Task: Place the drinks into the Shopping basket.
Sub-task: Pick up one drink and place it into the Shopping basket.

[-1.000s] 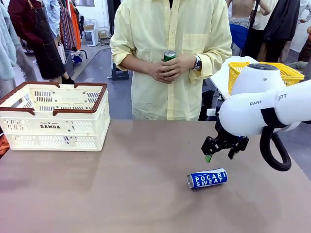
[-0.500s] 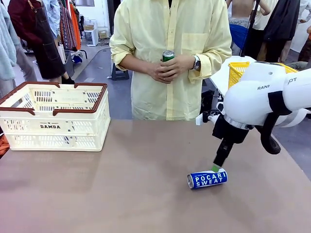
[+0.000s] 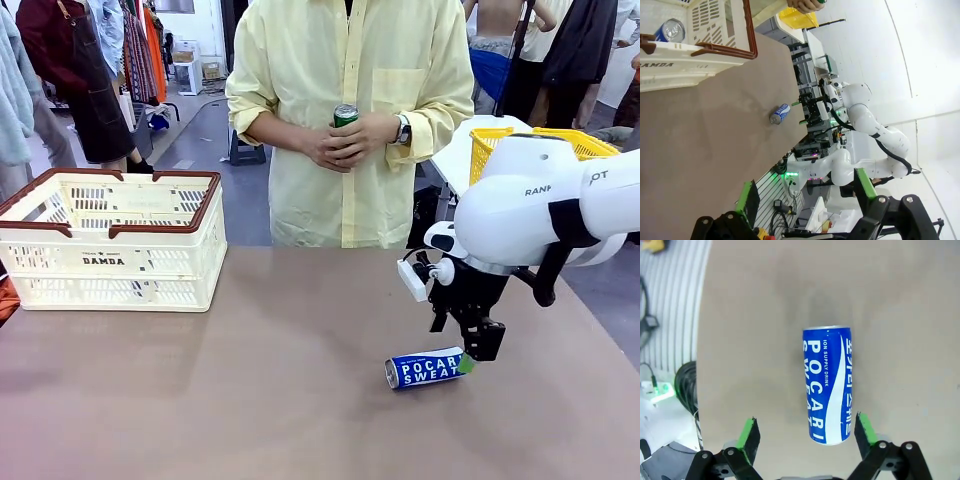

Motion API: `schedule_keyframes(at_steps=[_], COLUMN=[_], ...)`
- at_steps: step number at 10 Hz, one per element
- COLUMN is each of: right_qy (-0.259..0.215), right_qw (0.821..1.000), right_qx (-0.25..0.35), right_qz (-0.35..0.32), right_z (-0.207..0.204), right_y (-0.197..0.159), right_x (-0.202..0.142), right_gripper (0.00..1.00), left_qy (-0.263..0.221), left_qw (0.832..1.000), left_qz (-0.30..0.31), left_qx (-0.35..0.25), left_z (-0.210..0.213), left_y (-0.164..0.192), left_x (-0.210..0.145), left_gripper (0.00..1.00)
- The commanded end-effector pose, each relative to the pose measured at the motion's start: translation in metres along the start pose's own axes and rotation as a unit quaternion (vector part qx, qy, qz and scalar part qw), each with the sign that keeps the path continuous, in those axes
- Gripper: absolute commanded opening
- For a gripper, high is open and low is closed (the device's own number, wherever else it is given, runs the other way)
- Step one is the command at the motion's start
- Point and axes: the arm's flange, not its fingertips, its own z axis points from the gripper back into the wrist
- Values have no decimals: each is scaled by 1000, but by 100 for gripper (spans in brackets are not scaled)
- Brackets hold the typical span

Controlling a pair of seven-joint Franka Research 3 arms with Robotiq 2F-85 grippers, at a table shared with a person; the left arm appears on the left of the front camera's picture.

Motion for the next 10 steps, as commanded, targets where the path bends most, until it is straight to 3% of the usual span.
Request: schedule_keyframes(at_steps=[1,2,4,10], right_qy=[0,30,30,19], right_qw=[1000,999,999,1000], right_qx=[0,-15,-43,-18], right_qz=[-2,-19,-8,7], right_z=[0,-5,-29,-82], right_y=[0,-2,-13,-22], right_x=[1,4,6,-1], right_gripper=[100,100,100,100], left_qy=[2,2,2,2], left_qw=[1000,1000,1000,1000], left_qz=[2,2,2,2], left_qx=[1,1,1,1], left_z=[2,2,2,2], left_y=[-2,-2,-2,-2], left_x=[-2,-2,-2,-2], left_gripper=[100,100,100,100])
